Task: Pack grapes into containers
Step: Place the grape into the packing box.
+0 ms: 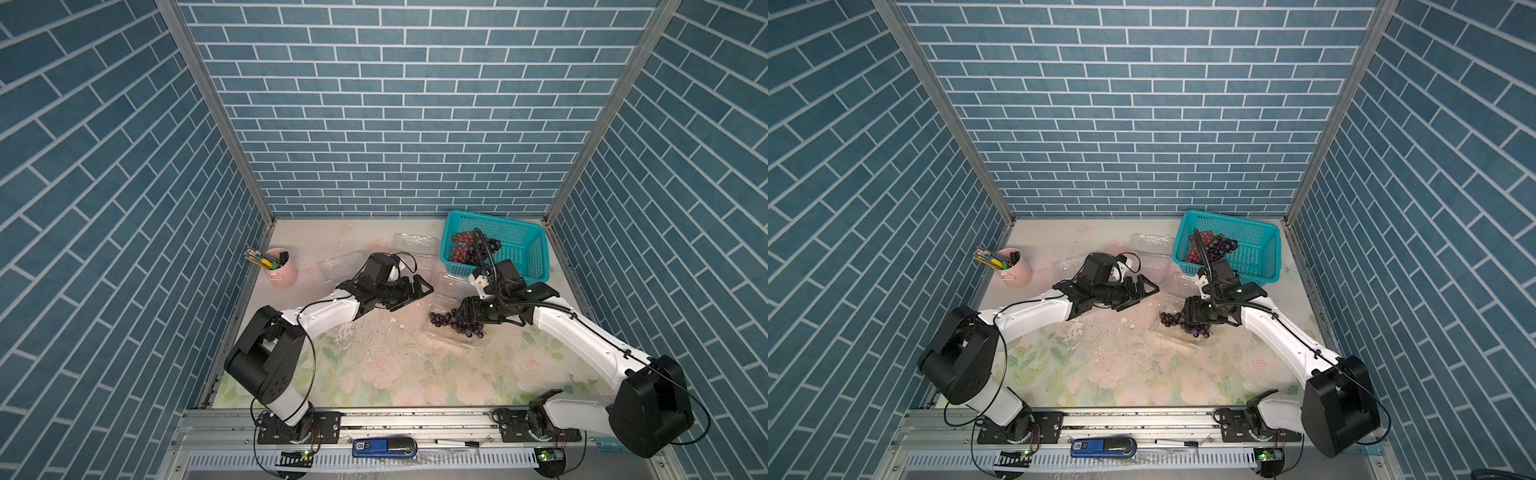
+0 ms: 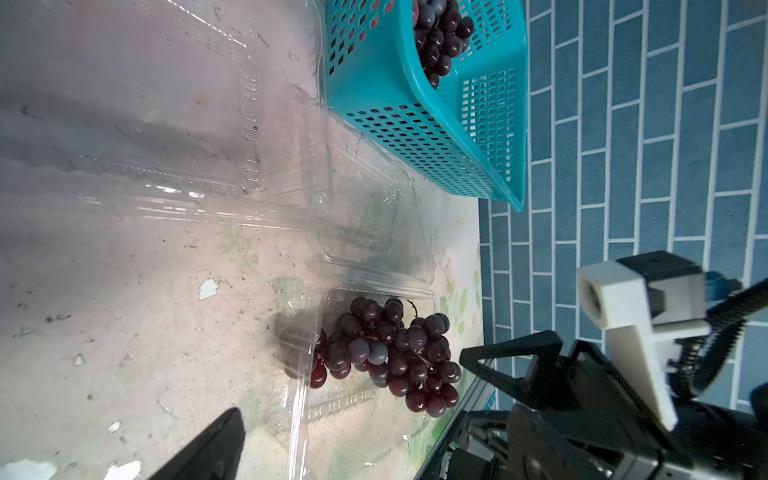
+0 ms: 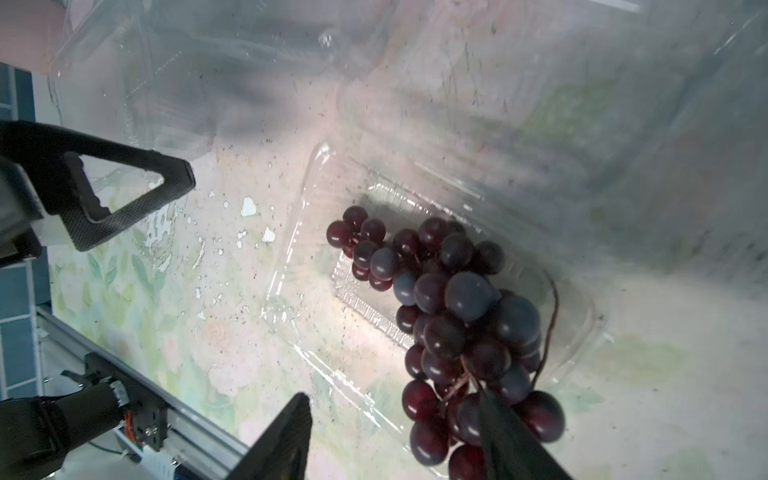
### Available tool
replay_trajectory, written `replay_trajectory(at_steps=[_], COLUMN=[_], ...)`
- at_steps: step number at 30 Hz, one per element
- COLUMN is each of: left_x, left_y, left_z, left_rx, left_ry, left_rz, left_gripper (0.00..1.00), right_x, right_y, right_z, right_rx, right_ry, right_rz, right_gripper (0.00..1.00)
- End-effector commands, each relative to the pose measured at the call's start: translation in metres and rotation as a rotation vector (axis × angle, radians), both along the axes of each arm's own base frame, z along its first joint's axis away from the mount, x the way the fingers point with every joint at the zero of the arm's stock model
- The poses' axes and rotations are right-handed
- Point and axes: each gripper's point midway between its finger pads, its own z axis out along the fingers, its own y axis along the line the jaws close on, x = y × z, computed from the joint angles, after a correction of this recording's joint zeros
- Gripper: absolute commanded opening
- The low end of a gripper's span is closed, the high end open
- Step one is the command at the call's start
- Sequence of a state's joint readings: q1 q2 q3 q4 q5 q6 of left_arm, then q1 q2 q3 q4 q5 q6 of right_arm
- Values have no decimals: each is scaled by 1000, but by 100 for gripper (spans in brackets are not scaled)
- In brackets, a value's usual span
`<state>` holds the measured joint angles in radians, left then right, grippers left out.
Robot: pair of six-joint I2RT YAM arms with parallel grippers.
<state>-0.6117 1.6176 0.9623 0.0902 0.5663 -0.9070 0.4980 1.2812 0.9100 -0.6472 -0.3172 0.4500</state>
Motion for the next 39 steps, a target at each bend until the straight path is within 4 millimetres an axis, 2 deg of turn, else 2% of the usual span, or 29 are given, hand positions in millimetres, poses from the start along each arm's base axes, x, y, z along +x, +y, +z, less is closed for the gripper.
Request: replay_trajectory(at_steps=[1, 10, 14, 17, 23, 26, 31, 34, 39], left_x=[-2, -6, -5, -5, -3, -2, -2, -2, -4], left_y=[-8, -8, -8, -9, -12, -12, -11, -12, -12], left_z=[-7, -22, -23, -22, -17, -12, -3, 0, -2], left_rx=[-34, -42, -43, -43, -50, -52, -53, -58, -59], left_ry=[18, 59, 61, 59, 57, 49, 34, 27, 32], left_rz=[-4, 13, 15, 11, 3, -1, -5, -8, -14], left_gripper=[100, 99, 100, 100, 99, 100, 99, 100, 100], right_x=[-12, -10, -6, 1, 11, 4, -25, -37, -55], right_y=[9, 12, 9, 5, 0, -4, -3, -10, -9], right_z=[-10, -41, -48, -39, -8, -2, -2, 0, 3], right_rx=[50, 48, 21, -13, -39, -50, -7, -17, 21], right_ry=[80, 113, 107, 72, -2, 12, 93, 98, 138], right_rz=[-5, -26, -34, -36, -30, -17, 10, 15, 38], right_gripper=[66, 67, 67, 67, 68, 69, 77, 78, 80])
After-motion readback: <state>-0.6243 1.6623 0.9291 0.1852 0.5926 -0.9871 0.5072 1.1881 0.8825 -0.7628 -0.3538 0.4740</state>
